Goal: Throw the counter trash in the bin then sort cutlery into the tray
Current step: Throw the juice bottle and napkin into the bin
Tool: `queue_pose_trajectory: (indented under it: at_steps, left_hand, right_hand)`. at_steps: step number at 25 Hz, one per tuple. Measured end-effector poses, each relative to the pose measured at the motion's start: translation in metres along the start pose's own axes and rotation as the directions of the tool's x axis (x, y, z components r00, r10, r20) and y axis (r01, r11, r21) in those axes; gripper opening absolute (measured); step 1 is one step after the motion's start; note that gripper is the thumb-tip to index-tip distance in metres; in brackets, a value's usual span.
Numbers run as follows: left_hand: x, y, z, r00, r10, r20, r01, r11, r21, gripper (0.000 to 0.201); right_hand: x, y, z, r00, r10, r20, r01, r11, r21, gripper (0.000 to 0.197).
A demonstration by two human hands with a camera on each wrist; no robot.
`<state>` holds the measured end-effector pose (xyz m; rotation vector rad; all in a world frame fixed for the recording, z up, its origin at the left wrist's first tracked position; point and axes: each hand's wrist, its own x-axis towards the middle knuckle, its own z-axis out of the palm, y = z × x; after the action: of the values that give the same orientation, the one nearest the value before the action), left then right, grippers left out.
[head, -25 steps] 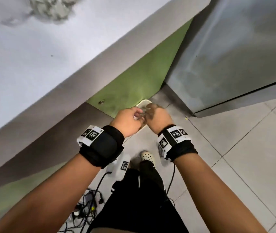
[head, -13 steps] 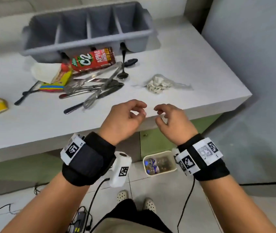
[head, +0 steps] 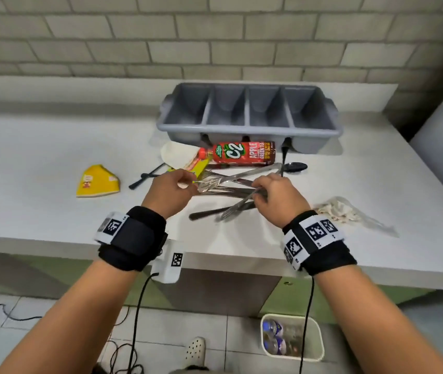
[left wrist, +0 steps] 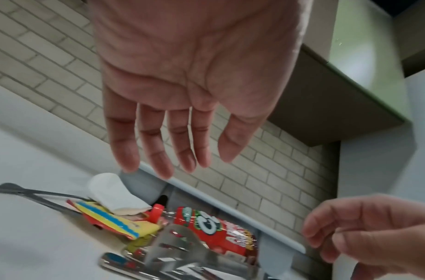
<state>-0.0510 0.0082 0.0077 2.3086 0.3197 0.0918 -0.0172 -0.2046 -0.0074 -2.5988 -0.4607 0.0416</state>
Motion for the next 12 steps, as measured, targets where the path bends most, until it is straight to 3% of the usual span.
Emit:
queue_pose_trajectory:
  at_steps: [5,9,12]
  left_hand:
    - [0.075,-0.030,-0.021,1.000,-0.025,-0.003,0.025,0.989,0.142,0.036]
    - [0.131,-0.046,-0.020,0.996,0.022,0.092,-0.047,0.958,0.281,0.042]
    - [0.159,-0.053,-0.015,0.990,0.018,0.137,-0.063,0.940,0.335,0.051]
  right_hand:
    - [0.066,-0.018,0.011,0.996,0.091,0.024,-0.088,0.991,-0.096,0.036]
    - [0.116,-0.010,0.013,0.979,0.198,-0.045,-0.202,0.970,-0.138,0.042]
    - [0.137,-0.006,0.017,0.974,0.226,-0.007,-0.220,0.940,-0.259,0.048]
